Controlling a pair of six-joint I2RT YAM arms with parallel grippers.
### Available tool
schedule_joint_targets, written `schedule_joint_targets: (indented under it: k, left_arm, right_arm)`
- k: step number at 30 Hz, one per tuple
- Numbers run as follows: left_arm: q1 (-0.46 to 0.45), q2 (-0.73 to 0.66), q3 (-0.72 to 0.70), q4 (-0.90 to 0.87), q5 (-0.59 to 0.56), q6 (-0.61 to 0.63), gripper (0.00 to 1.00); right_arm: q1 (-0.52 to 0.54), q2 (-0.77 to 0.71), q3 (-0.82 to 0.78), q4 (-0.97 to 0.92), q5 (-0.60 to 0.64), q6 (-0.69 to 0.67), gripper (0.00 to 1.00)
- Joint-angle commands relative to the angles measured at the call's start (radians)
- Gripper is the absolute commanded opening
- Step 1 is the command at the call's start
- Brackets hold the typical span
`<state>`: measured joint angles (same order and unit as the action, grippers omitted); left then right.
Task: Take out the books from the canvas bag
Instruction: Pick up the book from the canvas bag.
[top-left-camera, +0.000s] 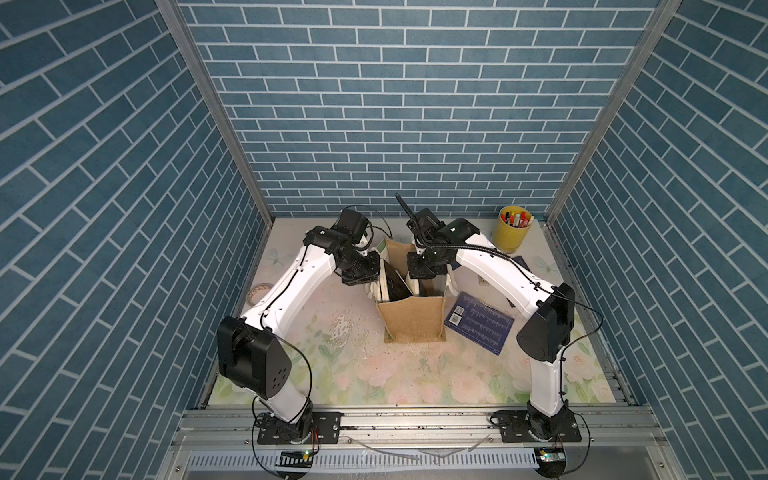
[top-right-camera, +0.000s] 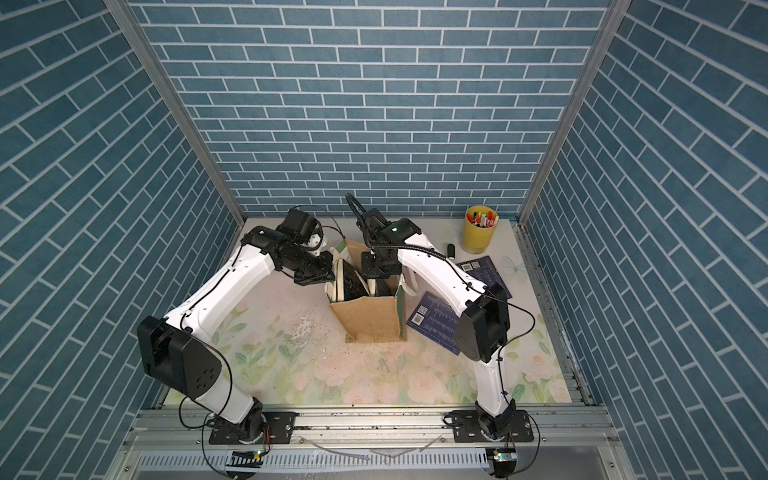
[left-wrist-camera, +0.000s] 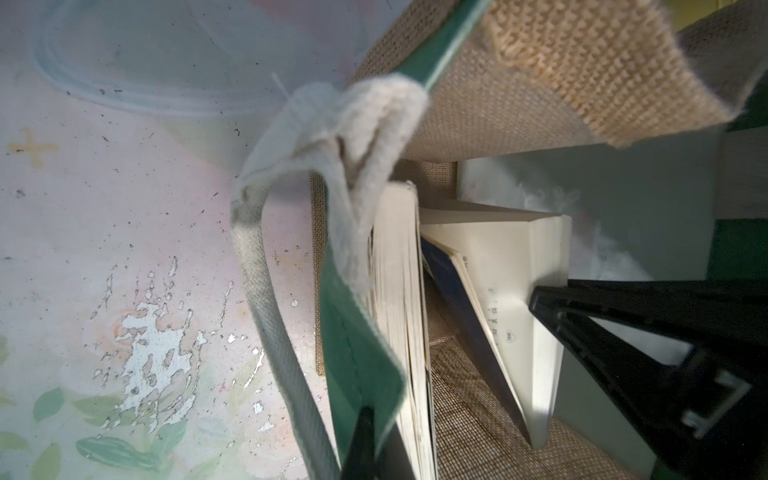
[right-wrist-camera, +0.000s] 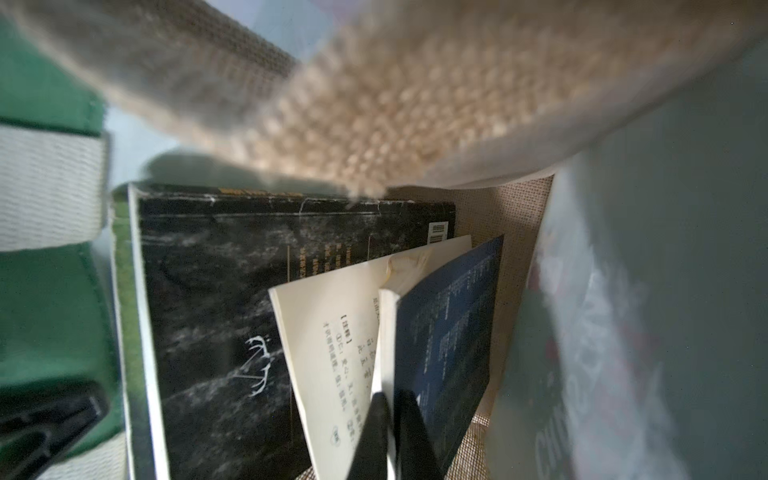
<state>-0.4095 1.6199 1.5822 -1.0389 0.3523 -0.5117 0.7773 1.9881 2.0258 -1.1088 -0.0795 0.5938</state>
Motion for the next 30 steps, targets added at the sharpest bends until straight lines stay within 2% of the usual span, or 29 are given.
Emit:
schedule_joint_targets:
  k: [1,2,3,8,12,18,20,25,30]
  left_arm:
    - [-0.013,0.011,0.018,-0.041,-0.017,0.016,0.0]
    - [-0.012,0.012,0.024,-0.045,-0.021,0.016,0.0]
    - [-0.012,0.013,0.032,-0.048,-0.024,0.018,0.04]
    - [-0.025,0.024,0.101,-0.08,-0.057,0.03,0.4]
    - [-0.038,0.037,0.16,-0.096,-0.07,0.042,0.57]
    - [-0.054,0.068,0.2,-0.039,-0.002,0.02,0.69]
    - [-0.068,0.083,0.221,-0.029,0.01,0.019,0.7]
    - [-0.13,0.115,0.306,-0.044,-0.01,0.079,0.75]
    - [-0.186,0.118,0.335,-0.047,-0.051,0.11,0.87]
  right_arm:
    - [-0.012,-0.059,0.04,0.014,-0.028,-0.016,0.0]
    - [-0.013,-0.065,0.051,0.014,-0.036,-0.016,0.0]
    - [-0.014,-0.071,0.06,0.012,-0.037,-0.013,0.0]
    - [-0.029,-0.098,0.096,0.01,-0.05,0.0,0.0]
    - [-0.047,-0.118,0.094,0.033,-0.07,0.016,0.0]
    - [-0.079,-0.138,0.05,0.107,-0.125,0.058,0.0]
    - [-0.087,-0.144,0.03,0.135,-0.142,0.077,0.0]
    - [-0.107,-0.155,-0.01,0.19,-0.175,0.131,0.0]
    - [-0.116,-0.145,-0.015,0.201,-0.184,0.177,0.0]
